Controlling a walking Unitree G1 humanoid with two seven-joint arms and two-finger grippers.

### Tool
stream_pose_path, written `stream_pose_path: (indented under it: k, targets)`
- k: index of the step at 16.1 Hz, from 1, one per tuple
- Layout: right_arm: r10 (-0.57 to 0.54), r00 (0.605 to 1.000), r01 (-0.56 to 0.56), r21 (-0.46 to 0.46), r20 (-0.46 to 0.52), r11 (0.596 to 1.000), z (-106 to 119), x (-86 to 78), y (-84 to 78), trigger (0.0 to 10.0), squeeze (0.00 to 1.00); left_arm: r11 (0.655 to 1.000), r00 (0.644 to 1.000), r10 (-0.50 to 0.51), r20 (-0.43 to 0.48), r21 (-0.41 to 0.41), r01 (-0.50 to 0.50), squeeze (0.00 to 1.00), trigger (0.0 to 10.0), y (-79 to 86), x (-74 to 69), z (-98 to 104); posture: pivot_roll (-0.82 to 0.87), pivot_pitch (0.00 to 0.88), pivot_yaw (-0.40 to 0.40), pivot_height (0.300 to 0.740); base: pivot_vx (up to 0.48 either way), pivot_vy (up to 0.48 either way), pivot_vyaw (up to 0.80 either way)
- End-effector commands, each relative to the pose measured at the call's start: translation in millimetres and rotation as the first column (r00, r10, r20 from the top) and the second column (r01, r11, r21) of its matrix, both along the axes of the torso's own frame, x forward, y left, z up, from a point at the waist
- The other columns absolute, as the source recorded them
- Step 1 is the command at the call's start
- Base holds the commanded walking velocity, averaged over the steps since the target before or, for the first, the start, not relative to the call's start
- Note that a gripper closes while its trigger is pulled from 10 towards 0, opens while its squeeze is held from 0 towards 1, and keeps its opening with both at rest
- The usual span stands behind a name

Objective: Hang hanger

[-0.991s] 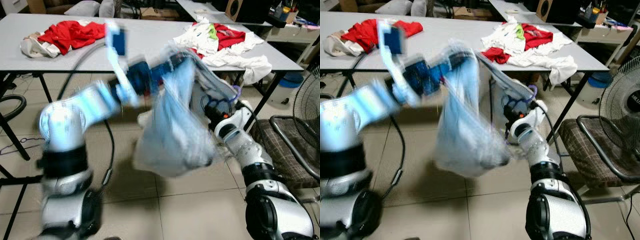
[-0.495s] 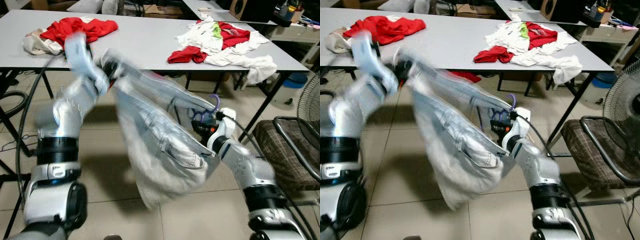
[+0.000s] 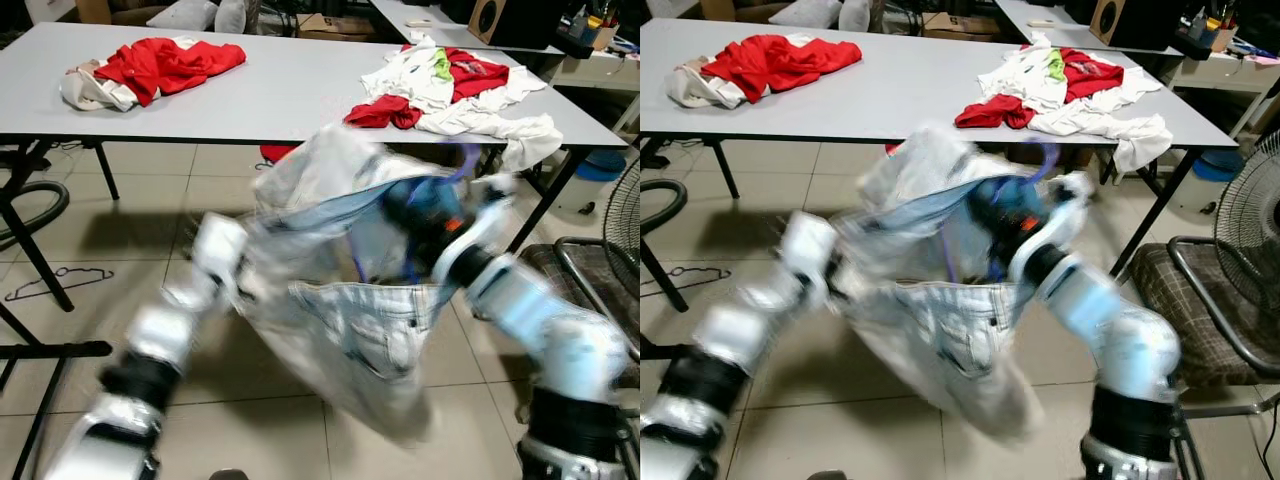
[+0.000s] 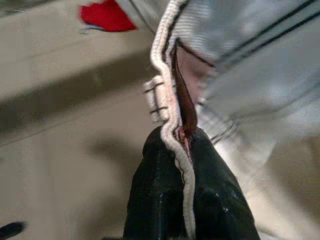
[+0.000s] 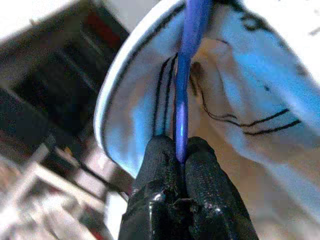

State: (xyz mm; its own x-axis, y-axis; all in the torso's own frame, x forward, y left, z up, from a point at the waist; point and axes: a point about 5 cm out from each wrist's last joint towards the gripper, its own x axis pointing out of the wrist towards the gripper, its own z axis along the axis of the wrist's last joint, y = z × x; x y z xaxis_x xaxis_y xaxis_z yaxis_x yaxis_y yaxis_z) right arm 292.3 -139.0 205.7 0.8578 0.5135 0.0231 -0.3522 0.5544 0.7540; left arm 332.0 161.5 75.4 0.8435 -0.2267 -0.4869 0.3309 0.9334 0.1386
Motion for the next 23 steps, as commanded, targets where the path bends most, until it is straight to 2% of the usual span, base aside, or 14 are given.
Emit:
stream_pose_path:
  k: [1,3,4,5,6,7,9,14,16,19,20,21,22,23]
  targets:
    - [-0.017,0.996,0.011,0.071,0.09,0.997,23.5,-4.4,-7.4,10.0,0.0,0.999,0.999,-0.034,0.01,0.001,0.034,0.0,0.0,-5.9,0.3,-1.8,0.04,0.0,-0.058,0.74,0.0,0.0,0.0]
    - [-0.023,0.999,0.023,0.012,0.045,1.0,16.2,-5.8,-12.7,10.0,0.0,0.987,0.996,-0.093,0.011,-0.132,0.094,0.0,0.0,-21.1,-5.9,-5.7,0.03,0.0,-0.061,0.74,0.0,0.0,0.0]
    - [-0.022,0.999,0.022,-0.006,0.032,1.0,13.4,-6.2,-13.1,10.0,0.0,0.983,0.994,-0.103,0.023,-0.147,0.106,0.0,7.4,-23.0,-6.2,-3.5,0.03,0.0,-0.063,0.74,0.0,0.0,0.0]
    - [-0.006,1.0,0.005,-0.081,-0.01,0.997,5.5,-9.3,-11.3,10.0,0.0,0.976,0.994,-0.092,0.06,-0.191,0.101,0.0,10.0,-21.9,-4.8,4.1,0.03,0.0,-0.065,0.74,0.0,0.0,0.0]
    - [-0.005,1.0,0.002,-0.117,-0.027,0.993,3.8,-9.8,-11.6,10.0,0.0,0.962,0.991,-0.118,0.067,-0.241,0.131,0.0,10.0,-22.0,-5.8,5.9,0.03,0.0,-0.065,0.74,0.0,0.0,0.0]
    - [-0.009,0.999,0.002,-0.14,-0.044,0.99,1.0,-9.2,-12.0,10.0,0.0,0.955,0.987,-0.132,0.092,-0.256,0.152,1.0,10.0,-18.5,-6.9,8.7,0.04,0.0,-0.074,0.74,0.0,0.0,0.0]
    - [-0.029,0.997,0.015,-0.192,-0.069,0.981,-4.6,-7.5,-15.0,10.0,0.0,0.948,0.981,-0.166,0.101,-0.259,0.187,1.0,10.0,-14.8,-11.9,10.9,0.04,0.0,-0.074,0.74,0.0,0.0,0.0]
    - [-0.153,0.98,0.111,-0.29,-0.125,0.951,-24.6,7.8,-34.3,10.0,0.0,0.9,0.941,-0.337,0.015,-0.288,0.327,1.0,10.0,-3.0,-44.6,7.9,0.05,0.0,-0.077,0.74,0.0,0.0,0.0]
    - [-0.178,0.977,0.128,-0.345,-0.118,0.93,-31.3,11.8,-38.5,10.0,0.0,0.881,0.928,-0.37,0.038,-0.301,0.364,0.0,10.0,1.4,-54.6,12.9,0.05,0.0,-0.076,0.74,0.0,0.0,0.0]
    - [-0.199,0.97,0.128,-0.402,-0.138,0.906,-44.5,13.0,-42.6,10.0,0.0,0.837,0.918,-0.383,0.106,-0.381,0.393,0.0,10.0,-3.7,-61.8,32.9,0.05,0.0,-0.077,0.74,0.0,0.0,0.0]
    - [-0.186,0.973,0.121,-0.388,-0.135,0.914,-44.6,12.8,-39.6,10.0,0.0,0.877,0.937,-0.342,0.074,-0.334,0.346,0.0,10.0,-1.0,-57.4,29.5,0.05,0.0,-0.076,0.74,0.0,0.0,0.0]
    - [-0.18,0.975,0.116,-0.398,-0.127,0.91,-44.7,11.9,-37.3,10.0,0.0,0.884,0.942,-0.33,0.066,-0.33,0.332,0.64,10.0,1.1,-56.0,29.0,0.04,0.0,-0.068,0.74,0.0,0.0,0.0]
    - [-0.187,0.975,0.119,-0.424,-0.122,0.898,-46.5,11.1,-38.4,10.0,0.0,0.827,0.919,-0.389,0.059,-0.417,0.377,1.0,10.0,-3.2,-62.0,34.2,0.04,0.0,-0.068,0.74,0.0,0.0,0.0]
    - [-0.193,0.974,0.124,-0.431,-0.121,0.894,-48.3,10.8,-39.6,10.0,0.0,0.79,0.891,-0.45,0.05,-0.443,0.424,1.0,10.0,-8.3,-67.6,37.1,0.04,0.0,-0.069,0.74,0.0,0.0,0.0]
